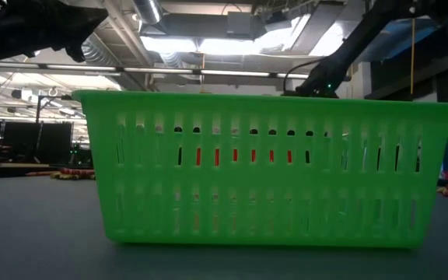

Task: Sort crayons
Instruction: Put the orange crayon into the transparent bin

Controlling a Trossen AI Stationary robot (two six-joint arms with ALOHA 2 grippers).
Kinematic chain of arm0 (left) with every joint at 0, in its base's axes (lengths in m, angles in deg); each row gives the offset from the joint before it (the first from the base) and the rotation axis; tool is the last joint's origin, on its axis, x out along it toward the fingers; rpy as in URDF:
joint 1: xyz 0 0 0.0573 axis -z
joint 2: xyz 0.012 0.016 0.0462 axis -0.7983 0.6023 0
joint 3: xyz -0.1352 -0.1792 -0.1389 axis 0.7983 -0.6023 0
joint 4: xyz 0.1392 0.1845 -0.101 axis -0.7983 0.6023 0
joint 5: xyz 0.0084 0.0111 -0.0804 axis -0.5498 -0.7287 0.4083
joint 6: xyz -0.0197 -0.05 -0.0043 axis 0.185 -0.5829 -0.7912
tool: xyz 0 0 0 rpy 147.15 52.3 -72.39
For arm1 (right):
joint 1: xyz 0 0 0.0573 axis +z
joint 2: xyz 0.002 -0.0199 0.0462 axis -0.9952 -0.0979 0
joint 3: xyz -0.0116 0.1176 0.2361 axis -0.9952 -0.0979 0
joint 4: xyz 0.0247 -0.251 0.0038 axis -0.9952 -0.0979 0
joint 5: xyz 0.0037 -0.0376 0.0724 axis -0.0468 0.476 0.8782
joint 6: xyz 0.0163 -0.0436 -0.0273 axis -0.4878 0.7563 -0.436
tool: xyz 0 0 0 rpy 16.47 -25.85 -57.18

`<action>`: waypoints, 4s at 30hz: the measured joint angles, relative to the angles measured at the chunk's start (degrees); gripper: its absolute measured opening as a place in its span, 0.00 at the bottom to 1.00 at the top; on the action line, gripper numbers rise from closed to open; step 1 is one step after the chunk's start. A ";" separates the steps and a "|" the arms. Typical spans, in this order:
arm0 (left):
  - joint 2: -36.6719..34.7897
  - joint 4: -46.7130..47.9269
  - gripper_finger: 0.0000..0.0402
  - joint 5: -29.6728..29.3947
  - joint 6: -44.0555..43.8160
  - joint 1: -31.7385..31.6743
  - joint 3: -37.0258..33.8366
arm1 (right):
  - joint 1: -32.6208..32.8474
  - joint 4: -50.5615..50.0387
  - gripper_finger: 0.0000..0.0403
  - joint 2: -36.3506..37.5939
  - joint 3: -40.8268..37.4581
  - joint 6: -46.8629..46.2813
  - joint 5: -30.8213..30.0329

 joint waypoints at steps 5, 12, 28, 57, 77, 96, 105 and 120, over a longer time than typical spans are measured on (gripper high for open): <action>0.00 -0.11 0.00 0.00 0.00 0.00 0.00 | -0.44 -0.02 0.30 -1.17 0.21 0.31 4.33; 0.00 -0.59 0.00 0.00 0.02 -0.01 0.00 | -0.19 0.18 0.06 -1.93 0.26 1.73 4.96; 0.00 -0.46 0.00 -0.24 0.00 -0.02 0.00 | 4.84 -2.63 0.02 5.61 7.07 3.01 1.39; 0.00 -1.44 0.00 0.02 0.00 0.00 0.00 | 13.71 19.63 0.06 -2.33 8.92 7.28 8.61; 0.02 -1.49 0.00 0.01 0.08 0.00 0.00 | 13.75 11.09 0.32 0.39 13.60 6.18 7.03; 0.02 -1.49 0.00 0.02 0.07 0.00 0.00 | 8.79 -12.32 0.31 10.01 12.91 4.12 2.09; 0.02 -1.49 0.00 0.01 0.07 -0.01 0.00 | 2.77 -11.33 0.31 9.94 4.35 3.75 -0.10; 0.02 -1.73 0.00 0.00 0.07 0.00 0.00 | -2.61 -3.29 0.31 7.33 -5.35 1.03 -1.49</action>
